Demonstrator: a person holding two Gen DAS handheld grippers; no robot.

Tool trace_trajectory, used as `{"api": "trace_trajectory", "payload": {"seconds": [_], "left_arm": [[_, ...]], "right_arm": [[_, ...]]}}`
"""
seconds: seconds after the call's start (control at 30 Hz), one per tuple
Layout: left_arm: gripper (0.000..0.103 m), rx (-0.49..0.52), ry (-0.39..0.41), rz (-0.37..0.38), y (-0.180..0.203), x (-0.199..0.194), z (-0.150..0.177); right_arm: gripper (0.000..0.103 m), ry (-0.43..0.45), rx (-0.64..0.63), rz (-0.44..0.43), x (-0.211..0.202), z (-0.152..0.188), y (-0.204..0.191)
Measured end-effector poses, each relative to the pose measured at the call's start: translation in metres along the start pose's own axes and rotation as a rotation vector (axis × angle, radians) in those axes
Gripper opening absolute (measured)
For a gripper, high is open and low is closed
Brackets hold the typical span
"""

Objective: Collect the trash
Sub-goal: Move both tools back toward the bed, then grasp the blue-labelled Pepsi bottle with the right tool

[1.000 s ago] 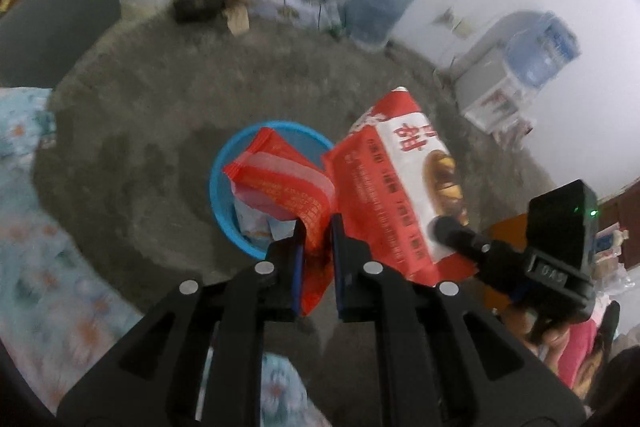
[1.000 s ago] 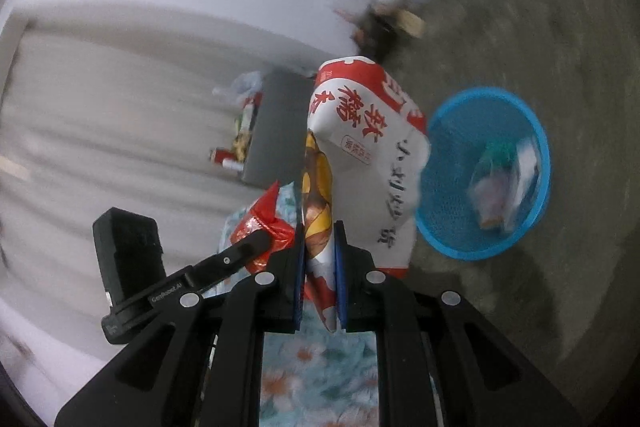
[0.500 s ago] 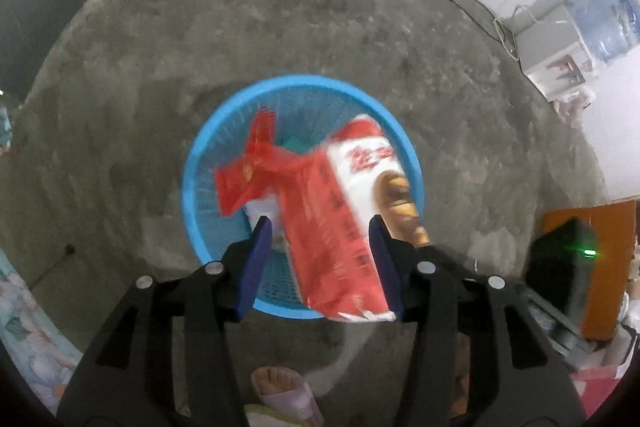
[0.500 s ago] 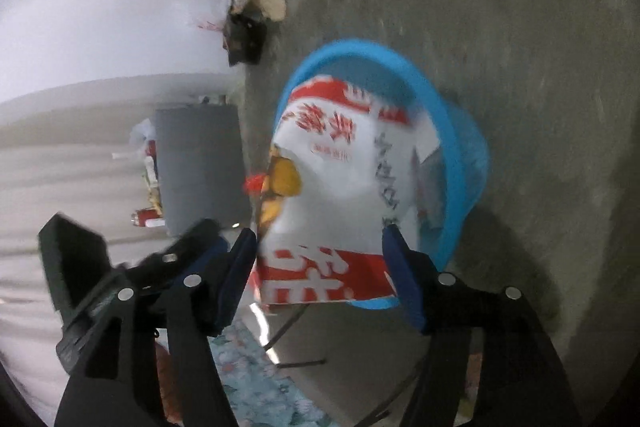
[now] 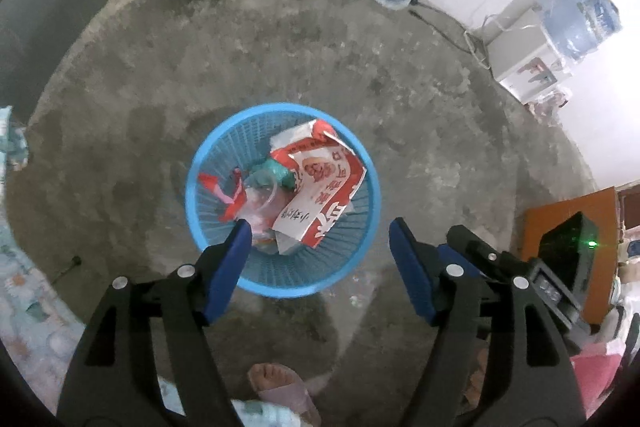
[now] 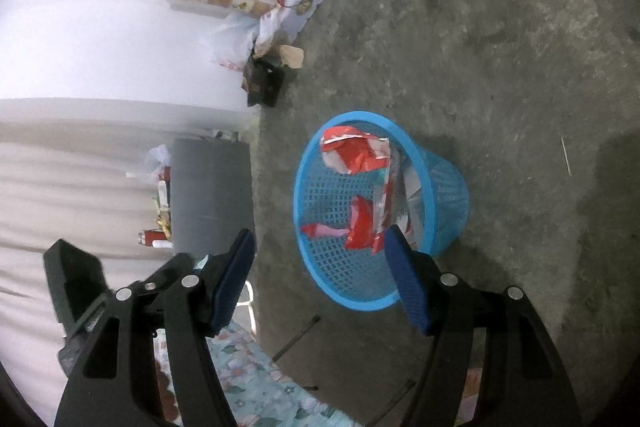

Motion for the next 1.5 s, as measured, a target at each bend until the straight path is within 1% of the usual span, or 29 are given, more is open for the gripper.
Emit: {"api": "trace_trajectory", "payload": {"seconds": [0.07, 0.13, 0.2, 0.23, 0.27, 0.3, 0.33, 0.4, 0.43, 0.5, 0.57, 0.63, 0.67, 0.8, 0.9, 0.93, 1.0, 1.03, 1.1, 1.17, 1.23, 1.27, 1.33, 1.4, 1.47, 1.5], "left_arm": [[0.068, 0.003, 0.044, 0.005, -0.001, -0.034, 0.006], [0.069, 0.006, 0.106, 0.008, -0.004, -0.074, 0.013], [0.071, 0.017, 0.160, 0.009, -0.006, -0.113, 0.022], [0.071, 0.025, 0.187, 0.006, -0.009, -0.133, 0.029], [0.071, 0.029, 0.209, -0.005, -0.013, -0.151, 0.036], [0.072, 0.026, 0.237, -0.017, -0.018, -0.172, 0.046], [0.075, 0.015, 0.267, -0.024, -0.026, -0.195, 0.058], [0.076, -0.007, 0.317, -0.037, -0.038, -0.230, 0.081], [0.078, -0.024, 0.352, -0.043, -0.048, -0.254, 0.099], [0.079, -0.063, 0.406, -0.071, -0.068, -0.288, 0.129], [0.083, -0.120, 0.469, -0.098, -0.090, -0.321, 0.167], [0.083, -0.195, 0.524, -0.142, -0.113, -0.347, 0.205], [0.083, -0.231, 0.544, -0.163, -0.124, -0.357, 0.224], [0.083, -0.350, 0.602, -0.267, -0.158, -0.384, 0.296], [0.083, -0.430, 0.623, -0.324, -0.182, -0.394, 0.342], [0.083, -0.461, 0.627, -0.339, -0.189, -0.397, 0.360], [0.083, -0.511, 0.635, -0.365, -0.199, -0.396, 0.385], [0.083, -0.534, 0.638, -0.383, -0.203, -0.396, 0.399], [0.083, -0.571, 0.630, -0.409, -0.213, -0.391, 0.421], [0.083, -0.611, 0.609, -0.443, -0.220, -0.385, 0.445], [0.083, -0.642, 0.591, -0.509, -0.228, -0.379, 0.470], [0.083, -0.654, 0.585, -0.526, -0.230, -0.377, 0.478], [0.083, -0.699, 0.582, -0.541, -0.236, -0.374, 0.501], [0.083, -0.733, 0.588, -0.550, -0.243, -0.372, 0.518], [0.083, -0.753, 0.601, -0.571, -0.251, -0.374, 0.531], [0.083, -0.763, 0.611, -0.579, -0.256, -0.376, 0.537]], "right_arm": [[0.066, 0.009, -0.016, -0.003, -0.009, 0.007, -0.009], [0.066, 0.015, -0.041, -0.011, -0.020, 0.017, -0.024], [0.066, 0.018, -0.054, -0.049, -0.032, 0.028, -0.041], [0.068, 0.012, -0.065, -0.076, -0.038, 0.038, -0.056], [0.070, 0.008, -0.078, -0.084, -0.041, 0.043, -0.065], [0.073, 0.007, -0.114, -0.100, -0.048, 0.054, -0.082], [0.076, 0.007, -0.143, -0.108, -0.052, 0.061, -0.094], [0.079, -0.003, -0.224, -0.123, -0.060, 0.081, -0.125], [0.080, -0.011, -0.262, -0.125, -0.064, 0.092, -0.139], [0.082, -0.040, -0.348, -0.123, -0.067, 0.113, -0.167], [0.083, -0.056, -0.435, -0.109, -0.072, 0.135, -0.192], [0.088, -0.078, -0.524, -0.098, -0.075, 0.159, -0.215], [0.088, -0.094, -0.568, -0.088, -0.075, 0.173, -0.226], [0.092, -0.142, -0.739, -0.026, -0.074, 0.226, -0.261], [0.095, -0.170, -0.900, 0.019, -0.069, 0.272, -0.282], [0.095, -0.169, -0.975, 0.055, -0.066, 0.293, -0.288], [0.095, -0.187, -1.063, 0.091, -0.060, 0.321, -0.292], [0.095, -0.214, -1.118, 0.105, -0.056, 0.340, -0.294], [0.096, -0.241, -1.186, 0.123, -0.053, 0.363, -0.294], [0.096, -0.226, -1.307, 0.163, -0.050, 0.388, -0.295], [0.096, -0.192, -1.419, 0.201, -0.048, 0.408, -0.299], [0.096, -0.190, -1.465, 0.212, -0.045, 0.417, -0.300], [0.096, -0.208, -1.547, 0.206, -0.040, 0.436, -0.304], [0.096, -0.226, -1.577, 0.166, -0.036, 0.450, -0.312], [0.096, -0.290, -1.579, 0.049, -0.033, 0.465, -0.323], [0.096, -0.322, -1.564, -0.022, -0.032, 0.473, -0.330]]}}
Point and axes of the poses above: each gripper's, at about its wrist camera, not at the fingertips, and x roughly the way its jaws point, y to its right, z to its underside, the point moved 4 cm from there along x, roughly the way its jaws point, and after that the axes turned 8 degrees about -z, right-handed, at the moved point
